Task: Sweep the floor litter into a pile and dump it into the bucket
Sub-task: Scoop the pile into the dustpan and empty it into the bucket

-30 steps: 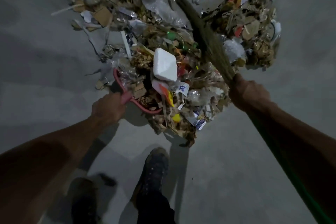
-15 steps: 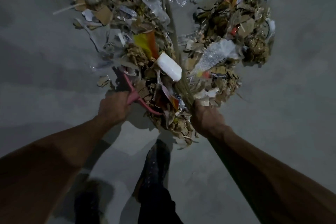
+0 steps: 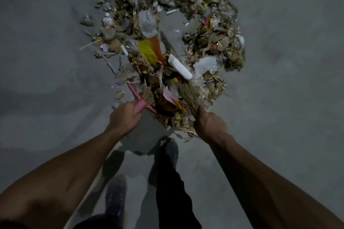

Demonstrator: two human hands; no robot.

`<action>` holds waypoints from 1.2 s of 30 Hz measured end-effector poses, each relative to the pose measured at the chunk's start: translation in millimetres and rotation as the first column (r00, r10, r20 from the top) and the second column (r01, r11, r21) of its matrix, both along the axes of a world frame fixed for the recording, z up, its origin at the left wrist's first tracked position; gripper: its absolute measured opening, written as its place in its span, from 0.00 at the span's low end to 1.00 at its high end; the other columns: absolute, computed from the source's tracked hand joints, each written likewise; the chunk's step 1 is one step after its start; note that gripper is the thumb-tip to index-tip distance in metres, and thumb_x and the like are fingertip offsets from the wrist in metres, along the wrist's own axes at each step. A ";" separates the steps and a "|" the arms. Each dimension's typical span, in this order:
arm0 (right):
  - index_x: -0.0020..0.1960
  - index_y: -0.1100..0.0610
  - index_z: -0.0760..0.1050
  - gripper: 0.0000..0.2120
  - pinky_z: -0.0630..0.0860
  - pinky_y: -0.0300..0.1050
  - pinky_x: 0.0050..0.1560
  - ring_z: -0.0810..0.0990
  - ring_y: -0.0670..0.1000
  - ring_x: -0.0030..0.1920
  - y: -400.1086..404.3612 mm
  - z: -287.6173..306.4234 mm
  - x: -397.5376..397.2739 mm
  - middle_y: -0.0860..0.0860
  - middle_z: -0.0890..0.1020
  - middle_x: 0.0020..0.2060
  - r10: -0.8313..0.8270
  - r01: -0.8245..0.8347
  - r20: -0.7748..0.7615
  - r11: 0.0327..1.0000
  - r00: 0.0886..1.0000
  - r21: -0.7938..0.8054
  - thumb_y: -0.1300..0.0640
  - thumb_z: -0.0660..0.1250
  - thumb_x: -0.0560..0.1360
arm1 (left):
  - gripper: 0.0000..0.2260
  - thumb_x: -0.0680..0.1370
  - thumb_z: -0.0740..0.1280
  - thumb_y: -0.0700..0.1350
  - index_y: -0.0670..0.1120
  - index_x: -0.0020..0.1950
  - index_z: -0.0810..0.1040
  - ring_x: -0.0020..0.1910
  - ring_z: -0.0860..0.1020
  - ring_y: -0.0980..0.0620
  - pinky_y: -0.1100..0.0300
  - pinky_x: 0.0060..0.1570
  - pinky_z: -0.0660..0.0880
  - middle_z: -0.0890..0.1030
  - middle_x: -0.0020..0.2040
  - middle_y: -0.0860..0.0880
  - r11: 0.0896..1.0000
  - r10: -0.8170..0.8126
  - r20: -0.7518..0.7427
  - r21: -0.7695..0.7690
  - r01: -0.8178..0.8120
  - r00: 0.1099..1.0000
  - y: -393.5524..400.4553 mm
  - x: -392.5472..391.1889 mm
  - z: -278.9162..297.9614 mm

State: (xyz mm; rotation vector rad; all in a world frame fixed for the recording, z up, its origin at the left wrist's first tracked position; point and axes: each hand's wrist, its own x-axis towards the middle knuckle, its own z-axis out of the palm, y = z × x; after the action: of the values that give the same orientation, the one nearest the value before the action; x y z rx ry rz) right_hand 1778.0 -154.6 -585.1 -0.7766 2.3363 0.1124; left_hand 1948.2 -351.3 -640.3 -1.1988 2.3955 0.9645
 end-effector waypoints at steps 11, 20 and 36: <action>0.69 0.57 0.61 0.20 0.76 0.52 0.41 0.78 0.62 0.44 22.1 203.9 131.8 0.61 0.78 0.49 -0.057 0.050 -0.077 0.994 0.995 -0.092 0.54 0.59 0.78 | 0.03 0.76 0.65 0.44 0.46 0.46 0.77 0.39 0.76 0.43 0.57 0.36 0.66 0.78 0.40 0.46 0.998 0.067 -0.085 -0.002 -0.068 0.994 23.8 113.7 204.1; 0.69 0.57 0.61 0.20 0.75 0.50 0.40 0.78 0.62 0.44 47.5 315.0 237.6 0.61 0.79 0.50 0.032 -0.050 -0.130 0.989 0.991 -0.136 0.56 0.58 0.78 | 0.03 0.74 0.68 0.45 0.48 0.46 0.77 0.40 0.77 0.42 0.57 0.37 0.66 0.79 0.41 0.45 0.988 0.142 -0.092 -0.043 -0.147 0.986 55.4 234.6 322.6; 0.67 0.59 0.64 0.20 0.80 0.56 0.44 0.80 0.63 0.45 122.1 370.4 352.2 0.61 0.80 0.48 0.492 -0.534 -0.219 0.816 0.842 -0.220 0.55 0.58 0.77 | 0.03 0.73 0.69 0.45 0.46 0.43 0.77 0.38 0.78 0.42 0.57 0.35 0.67 0.80 0.38 0.45 0.801 0.578 -0.180 -0.063 -0.596 0.796 222.3 419.9 379.2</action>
State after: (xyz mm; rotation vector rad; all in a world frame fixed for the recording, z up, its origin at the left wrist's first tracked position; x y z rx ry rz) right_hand 2130.2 -32.5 -214.8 -1.5874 2.2431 0.0853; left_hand 2368.1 -129.1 -261.1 -2.0652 2.2392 1.1234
